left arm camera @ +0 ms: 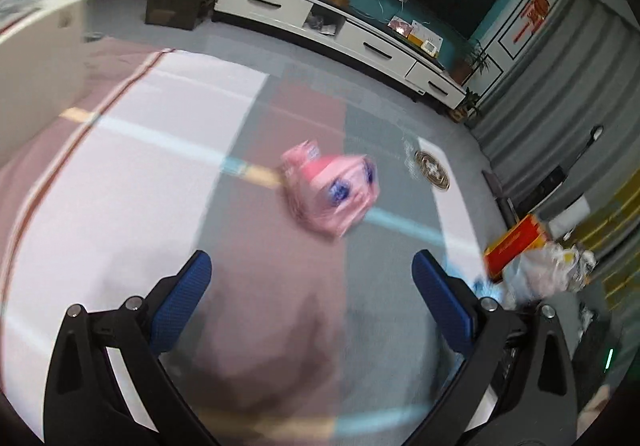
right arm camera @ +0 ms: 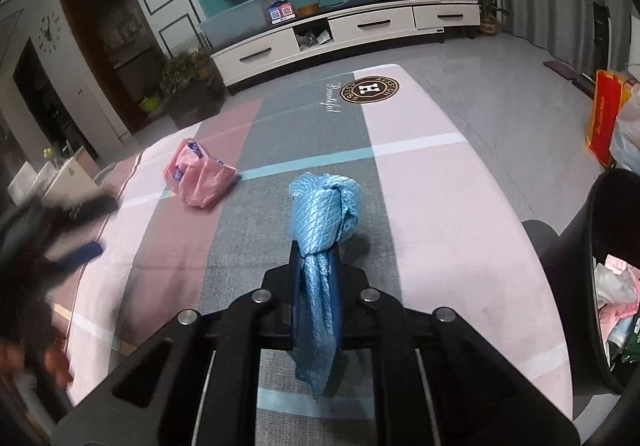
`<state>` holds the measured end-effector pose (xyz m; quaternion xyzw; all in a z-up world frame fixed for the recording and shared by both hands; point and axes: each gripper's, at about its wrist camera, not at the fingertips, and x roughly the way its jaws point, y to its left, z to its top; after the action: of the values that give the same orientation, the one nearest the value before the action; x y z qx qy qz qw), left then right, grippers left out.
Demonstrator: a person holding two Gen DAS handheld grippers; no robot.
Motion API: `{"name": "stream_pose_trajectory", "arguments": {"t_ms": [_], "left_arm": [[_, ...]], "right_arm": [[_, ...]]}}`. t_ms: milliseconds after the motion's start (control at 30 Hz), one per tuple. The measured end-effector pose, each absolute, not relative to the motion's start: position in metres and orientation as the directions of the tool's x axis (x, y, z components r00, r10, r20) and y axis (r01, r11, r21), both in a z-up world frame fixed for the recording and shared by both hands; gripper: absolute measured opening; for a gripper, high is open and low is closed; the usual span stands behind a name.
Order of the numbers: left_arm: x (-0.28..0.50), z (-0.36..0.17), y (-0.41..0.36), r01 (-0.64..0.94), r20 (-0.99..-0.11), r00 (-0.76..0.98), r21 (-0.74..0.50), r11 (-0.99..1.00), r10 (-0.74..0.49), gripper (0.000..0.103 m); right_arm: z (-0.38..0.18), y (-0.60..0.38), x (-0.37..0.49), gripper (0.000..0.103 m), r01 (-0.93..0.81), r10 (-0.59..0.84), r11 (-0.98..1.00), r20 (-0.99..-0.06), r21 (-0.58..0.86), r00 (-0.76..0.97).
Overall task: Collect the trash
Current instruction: 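Grasp the blue cloth with the right tool while the left tool grasps the pink bag, then carry the blue cloth and pink bag over the black bin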
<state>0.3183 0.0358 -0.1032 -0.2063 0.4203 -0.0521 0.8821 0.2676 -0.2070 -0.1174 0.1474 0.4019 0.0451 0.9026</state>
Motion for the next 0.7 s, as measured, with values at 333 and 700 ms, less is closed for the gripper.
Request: {"name": "stream_pose_trajectory", "arguments": {"t_ms": [333, 700], "left_arm": [[0.396, -0.128, 0.003, -0.142, -0.771, 0.612, -0.326, 0.935, -0.176, 0.068], [0.332, -0.100, -0.016, 0.039, -0.725, 0.661, -0.226, 0.973, -0.195, 0.044]], "right_arm": [[-0.120, -0.224, 0.265, 0.013, 0.060, 0.197, 0.946, -0.713, 0.318, 0.673], [-0.112, -0.227, 0.258, 0.013, 0.070, 0.178, 0.949, -0.704, 0.309, 0.688]]}}
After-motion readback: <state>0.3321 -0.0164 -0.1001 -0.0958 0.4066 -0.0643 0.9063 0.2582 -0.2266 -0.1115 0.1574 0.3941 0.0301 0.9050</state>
